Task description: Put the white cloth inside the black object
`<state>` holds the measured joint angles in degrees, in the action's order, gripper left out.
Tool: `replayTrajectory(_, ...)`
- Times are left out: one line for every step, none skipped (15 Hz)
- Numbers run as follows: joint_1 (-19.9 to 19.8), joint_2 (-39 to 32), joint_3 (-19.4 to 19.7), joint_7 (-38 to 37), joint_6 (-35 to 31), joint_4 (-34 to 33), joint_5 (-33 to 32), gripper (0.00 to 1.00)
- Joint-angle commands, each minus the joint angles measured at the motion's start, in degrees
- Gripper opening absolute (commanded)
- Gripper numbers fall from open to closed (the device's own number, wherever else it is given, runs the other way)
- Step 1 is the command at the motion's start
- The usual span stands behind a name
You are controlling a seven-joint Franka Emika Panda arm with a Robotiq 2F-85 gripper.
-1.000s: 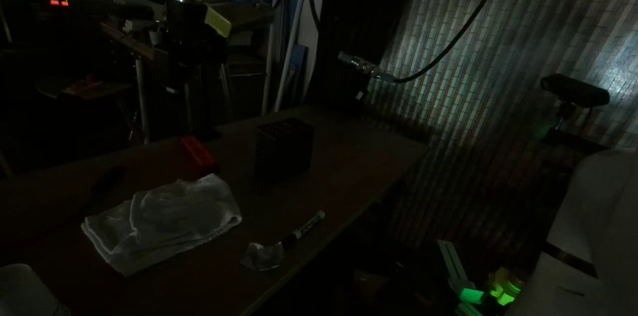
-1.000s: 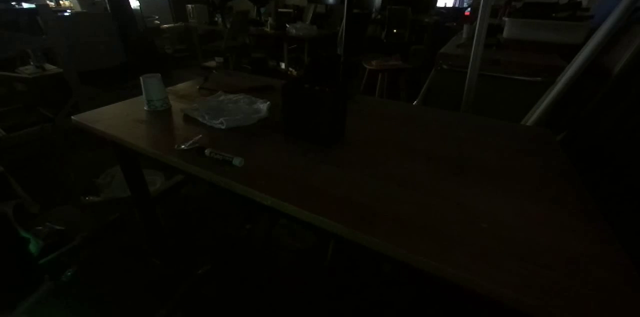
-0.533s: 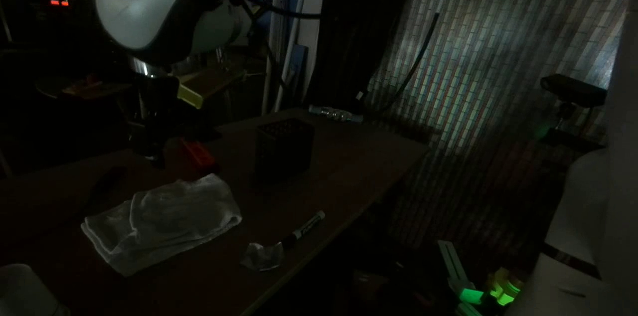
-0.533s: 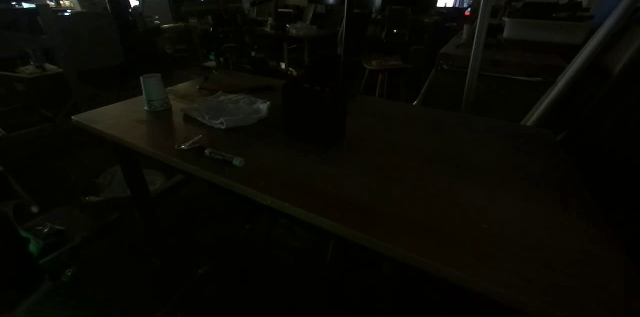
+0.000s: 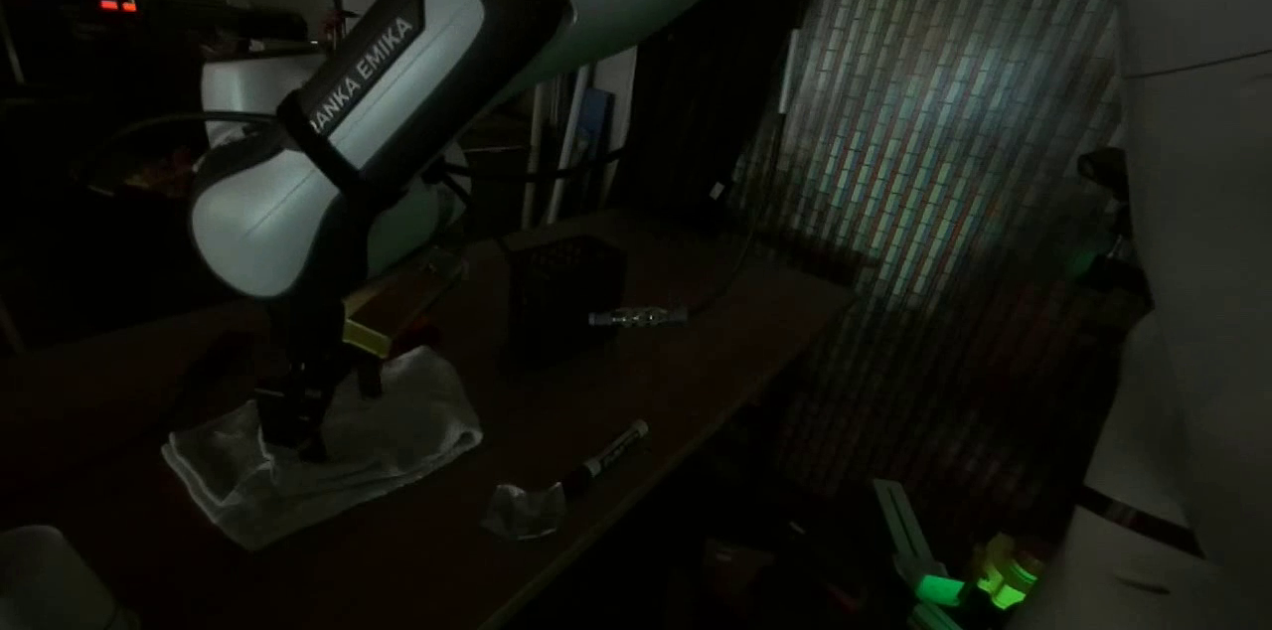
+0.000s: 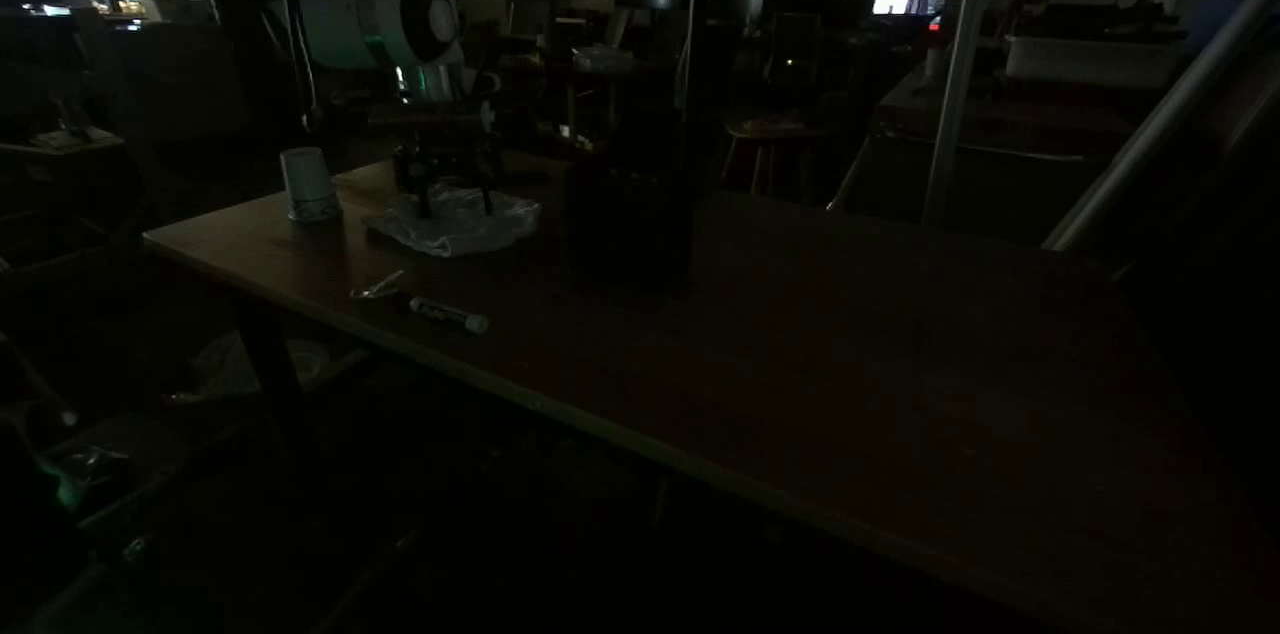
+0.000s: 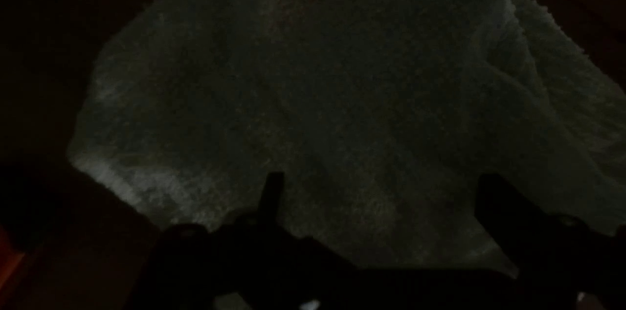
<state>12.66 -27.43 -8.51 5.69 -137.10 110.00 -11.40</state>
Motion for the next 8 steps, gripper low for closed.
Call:
replayTrajectory(0.45,-3.15,0.79,-0.71,-2.88,-0.93,-0.76,1.0)
replayTrajectory(0.56,-3.14,0.89,-0.79,-3.28,-0.66,-0.84,1.0)
replayTrajectory(0.63,-2.75,1.02,-0.89,-3.38,-0.1,-0.98,0.75)
replayTrajectory(0.51,-2.02,1.04,-1.01,-3.53,0.73,-0.84,0.74)
replayTrajectory(0.35,-1.47,0.95,-0.95,-3.74,1.35,-0.63,0.68)
replayTrajectory(0.4,-0.68,1.08,-1.05,-3.84,2.2,-0.89,0.59)
replayTrajectory(0.25,0.14,1.01,-0.88,-4.02,3.07,-0.81,0.52)
replayTrajectory(0.2,0.53,1.04,-0.9,-4.11,3.5,-0.81,0.43)
